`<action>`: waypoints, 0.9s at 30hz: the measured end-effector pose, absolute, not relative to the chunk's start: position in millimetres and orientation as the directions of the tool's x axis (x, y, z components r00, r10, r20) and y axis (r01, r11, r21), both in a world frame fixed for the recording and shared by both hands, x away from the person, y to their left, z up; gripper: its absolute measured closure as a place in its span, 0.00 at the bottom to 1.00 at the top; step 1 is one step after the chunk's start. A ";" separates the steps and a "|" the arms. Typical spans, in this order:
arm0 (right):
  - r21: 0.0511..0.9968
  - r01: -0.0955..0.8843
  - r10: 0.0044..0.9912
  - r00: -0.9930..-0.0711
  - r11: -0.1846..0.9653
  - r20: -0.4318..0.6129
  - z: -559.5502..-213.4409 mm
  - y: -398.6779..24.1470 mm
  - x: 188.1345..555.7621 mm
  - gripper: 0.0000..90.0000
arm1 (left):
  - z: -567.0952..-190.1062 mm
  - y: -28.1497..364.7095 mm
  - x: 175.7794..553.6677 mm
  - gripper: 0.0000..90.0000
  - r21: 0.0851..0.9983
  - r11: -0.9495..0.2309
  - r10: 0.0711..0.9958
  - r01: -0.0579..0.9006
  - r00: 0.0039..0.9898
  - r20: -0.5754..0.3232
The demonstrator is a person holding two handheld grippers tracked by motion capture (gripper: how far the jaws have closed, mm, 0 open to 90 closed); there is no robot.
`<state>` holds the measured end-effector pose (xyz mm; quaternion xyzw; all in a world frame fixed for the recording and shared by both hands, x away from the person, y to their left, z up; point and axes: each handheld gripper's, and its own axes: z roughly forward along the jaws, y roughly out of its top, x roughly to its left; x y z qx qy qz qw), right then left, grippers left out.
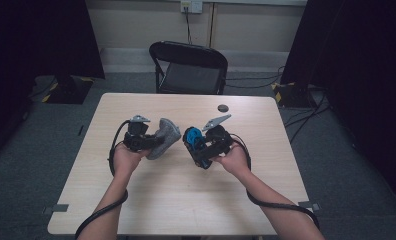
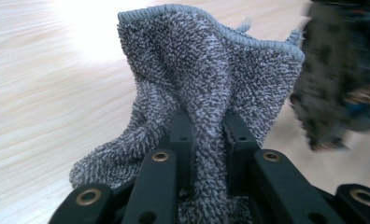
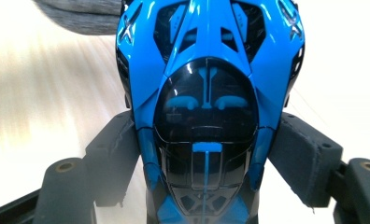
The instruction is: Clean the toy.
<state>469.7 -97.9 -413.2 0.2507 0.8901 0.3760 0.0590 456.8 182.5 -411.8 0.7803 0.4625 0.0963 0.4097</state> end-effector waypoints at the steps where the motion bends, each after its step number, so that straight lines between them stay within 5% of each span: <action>1: 0.702 0.397 0.489 -0.869 0.591 0.080 -411.9 -96.4 469.3 0.31 | -412.9 178.6 457.4 0.86 0.729 -0.236 0.803 0.642 0.552 -0.226; 27: 0.723 0.419 0.511 -0.853 0.549 0.107 -400.4 -93.2 479.1 0.31 | -448.0 115.8 440.6 0.86 0.690 -0.348 0.691 0.635 0.671 -0.269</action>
